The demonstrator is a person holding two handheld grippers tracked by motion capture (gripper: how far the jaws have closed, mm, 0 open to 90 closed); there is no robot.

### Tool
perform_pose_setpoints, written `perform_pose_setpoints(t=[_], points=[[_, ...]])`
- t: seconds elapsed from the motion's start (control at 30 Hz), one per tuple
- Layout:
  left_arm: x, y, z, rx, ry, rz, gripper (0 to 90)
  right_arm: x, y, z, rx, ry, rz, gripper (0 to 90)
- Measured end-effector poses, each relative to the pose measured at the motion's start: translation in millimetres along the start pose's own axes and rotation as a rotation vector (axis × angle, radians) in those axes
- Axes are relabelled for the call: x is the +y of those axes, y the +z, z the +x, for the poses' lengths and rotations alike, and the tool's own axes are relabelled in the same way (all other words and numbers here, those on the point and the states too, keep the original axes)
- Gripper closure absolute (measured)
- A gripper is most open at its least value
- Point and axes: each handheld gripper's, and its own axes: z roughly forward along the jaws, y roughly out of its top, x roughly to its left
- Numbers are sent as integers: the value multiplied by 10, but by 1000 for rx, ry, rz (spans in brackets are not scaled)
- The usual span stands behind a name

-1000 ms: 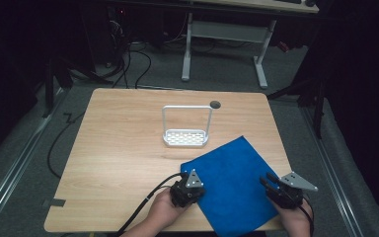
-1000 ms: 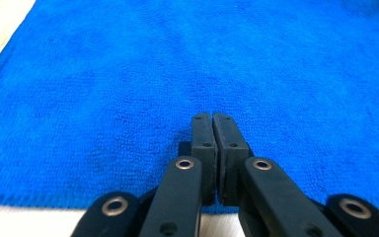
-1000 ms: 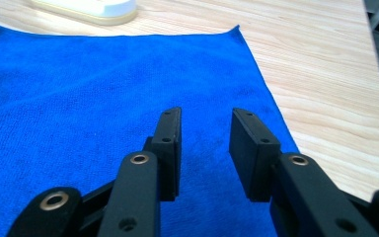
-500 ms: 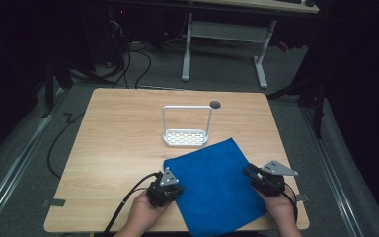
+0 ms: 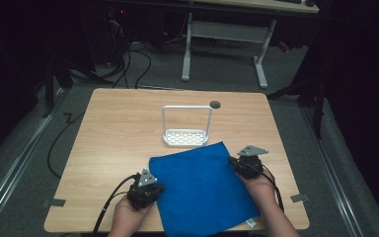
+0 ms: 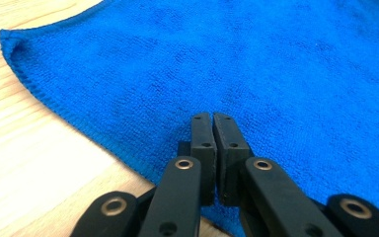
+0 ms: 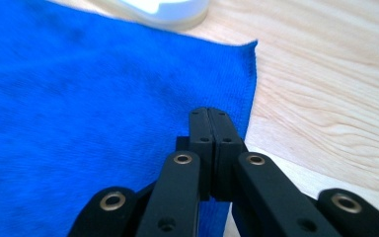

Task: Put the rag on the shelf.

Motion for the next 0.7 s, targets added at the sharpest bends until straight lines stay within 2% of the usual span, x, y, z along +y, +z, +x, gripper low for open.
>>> perform_pose_setpoints(t=[0.1,0.23,0.3,0.47,0.7], points=[[-14,-19,20,2,-1,1,882,-2,116,15,7,-6,42,900],[-5,-23,81,7,-8,1,884,-26,106,15,13,-2,43,900],[0,-19,94,8,-11,1,885,-39,90,26,11,-5,45,900],[69,22,275,-3,-40,3,888,-152,-33,85,22,-7,40,900],[110,27,400,13,-41,11,890,-278,-167,228,51,-7,31,900]])
